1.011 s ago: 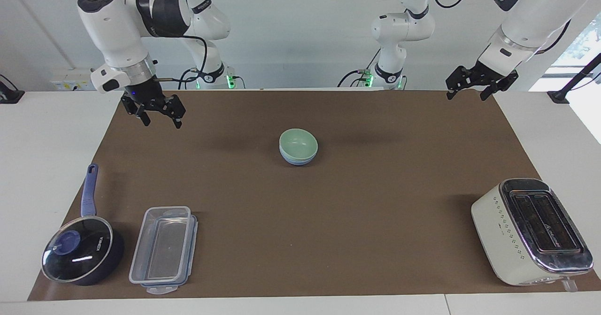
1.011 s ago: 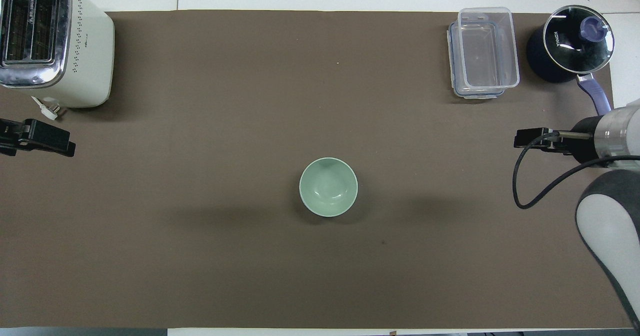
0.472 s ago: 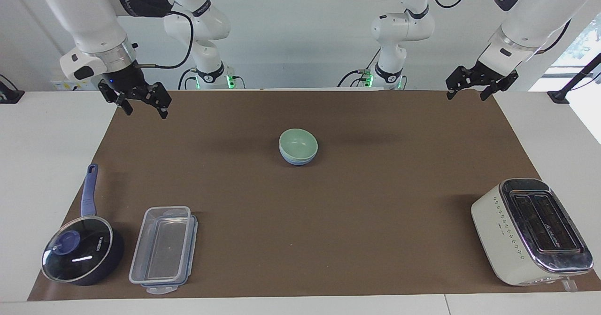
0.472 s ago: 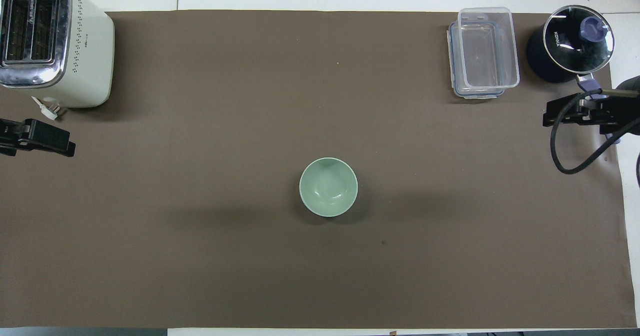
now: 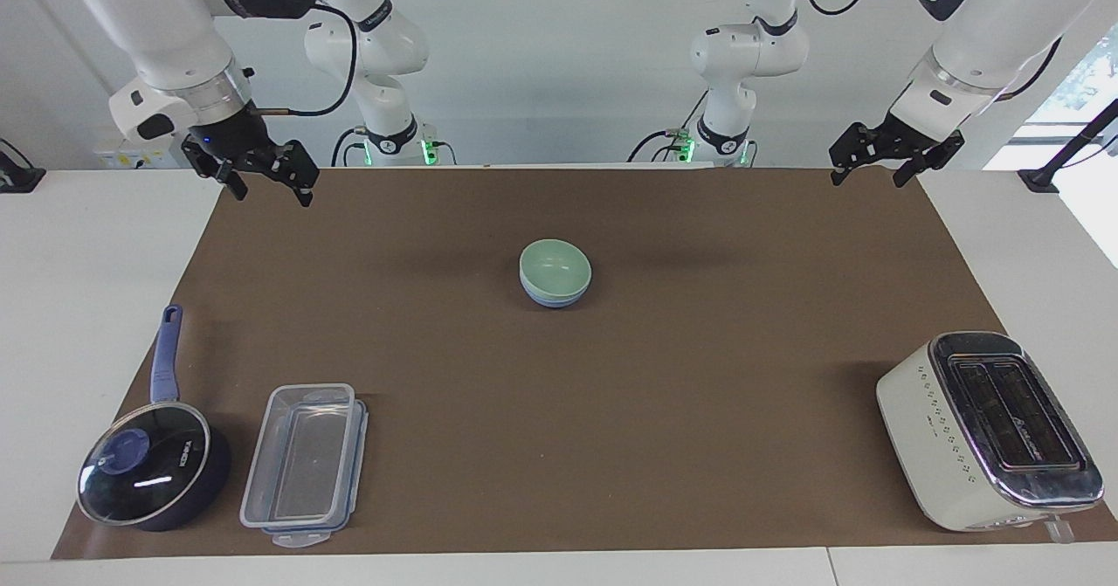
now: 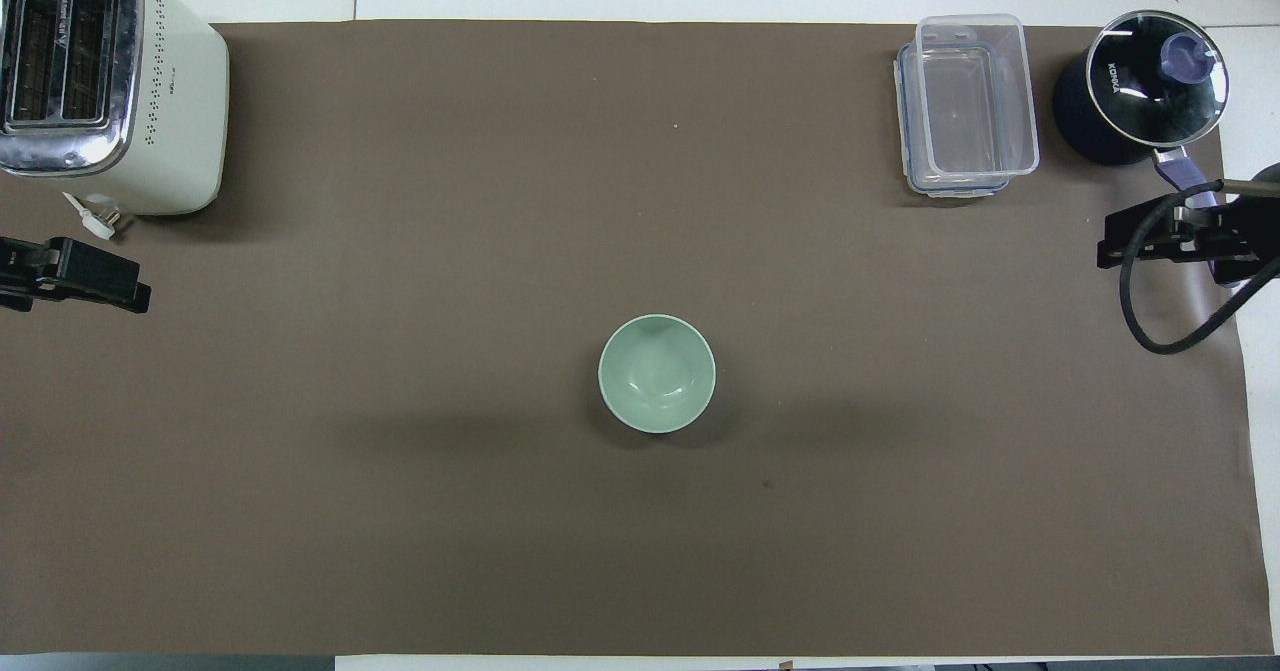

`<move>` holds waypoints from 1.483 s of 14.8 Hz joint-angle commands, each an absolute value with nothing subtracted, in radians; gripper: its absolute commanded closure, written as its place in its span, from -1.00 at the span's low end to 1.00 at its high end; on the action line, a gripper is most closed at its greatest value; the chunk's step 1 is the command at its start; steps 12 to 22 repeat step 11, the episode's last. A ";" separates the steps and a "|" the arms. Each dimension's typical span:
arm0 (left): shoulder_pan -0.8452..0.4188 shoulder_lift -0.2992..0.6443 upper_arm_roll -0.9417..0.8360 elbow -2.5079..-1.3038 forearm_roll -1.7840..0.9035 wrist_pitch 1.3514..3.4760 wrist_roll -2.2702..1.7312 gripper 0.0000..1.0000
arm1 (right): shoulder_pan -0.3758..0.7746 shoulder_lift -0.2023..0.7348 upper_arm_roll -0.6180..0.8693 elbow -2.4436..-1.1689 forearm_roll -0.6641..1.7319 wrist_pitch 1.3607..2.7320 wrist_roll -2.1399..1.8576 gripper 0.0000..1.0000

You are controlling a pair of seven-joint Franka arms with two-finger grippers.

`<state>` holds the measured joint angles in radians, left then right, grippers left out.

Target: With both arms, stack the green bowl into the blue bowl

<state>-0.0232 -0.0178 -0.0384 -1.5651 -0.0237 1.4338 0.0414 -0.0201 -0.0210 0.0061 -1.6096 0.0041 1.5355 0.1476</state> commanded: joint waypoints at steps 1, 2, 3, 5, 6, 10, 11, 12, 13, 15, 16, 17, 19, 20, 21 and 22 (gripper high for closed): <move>-0.023 -0.044 -0.035 -1.589 -0.015 1.436 0.054 -1.00 | -0.029 -0.023 0.014 -1.595 -0.017 1.506 0.094 -1.00; -0.023 -0.044 -0.035 -1.589 -0.015 1.436 0.054 -1.00 | -0.028 -0.023 0.015 -1.595 -0.029 1.505 0.089 -1.00; -0.023 -0.043 -0.035 -1.589 -0.015 1.436 0.054 -1.00 | -0.028 -0.023 0.015 -1.595 -0.032 1.506 0.090 -1.00; -0.023 -0.043 -0.035 -1.589 -0.015 1.436 0.054 -1.00 | -0.028 -0.023 0.017 -1.595 -0.032 1.512 0.100 -1.00; -0.023 -0.044 -0.035 -1.589 -0.015 1.436 0.054 -1.00 | -0.028 -0.023 0.017 -1.595 -0.031 1.519 0.106 -1.00; -0.023 -0.043 -0.035 -1.589 -0.015 1.436 0.054 -1.00 | -0.029 -0.023 0.015 -1.598 -0.032 1.531 0.109 -1.00; -0.023 -0.044 -0.035 -1.589 -0.015 1.436 0.054 -1.00 | -0.029 -0.023 0.017 -1.598 -0.032 1.531 0.110 -1.00; -0.023 -0.044 -0.035 -1.589 -0.015 1.436 0.054 -1.00 | -0.029 -0.023 0.017 -1.598 -0.032 1.531 0.110 -1.00; -0.023 -0.044 -0.035 -1.589 -0.015 1.436 0.054 -1.00 | -0.029 -0.023 0.017 -1.598 -0.032 1.531 0.110 -1.00; -0.023 -0.044 -0.035 -1.589 -0.015 1.436 0.054 -1.00 | -0.029 -0.023 0.017 -1.598 -0.032 1.531 0.110 -1.00; -0.023 -0.044 -0.035 -1.589 -0.015 1.436 0.054 -1.00 | -0.029 -0.023 0.017 -1.598 -0.032 1.531 0.110 -1.00; -0.023 -0.044 -0.035 -1.589 -0.015 1.436 0.054 -1.00 | -0.029 -0.023 0.017 -1.598 -0.032 1.531 0.110 -1.00; -0.023 -0.044 -0.035 -1.589 -0.015 1.436 0.054 -1.00 | -0.029 -0.023 0.017 -1.598 -0.032 1.531 0.110 -1.00; -0.023 -0.044 -0.035 -1.589 -0.015 1.436 0.054 -1.00 | -0.029 -0.023 0.017 -1.598 -0.032 1.531 0.110 -1.00; -0.023 -0.044 -0.035 -1.589 -0.015 1.436 0.054 -1.00 | -0.029 -0.023 0.017 -1.598 -0.032 1.531 0.110 -1.00; -0.023 -0.044 -0.035 -1.589 -0.015 1.436 0.054 -1.00 | -0.029 -0.023 0.017 -1.598 -0.032 1.531 0.110 -1.00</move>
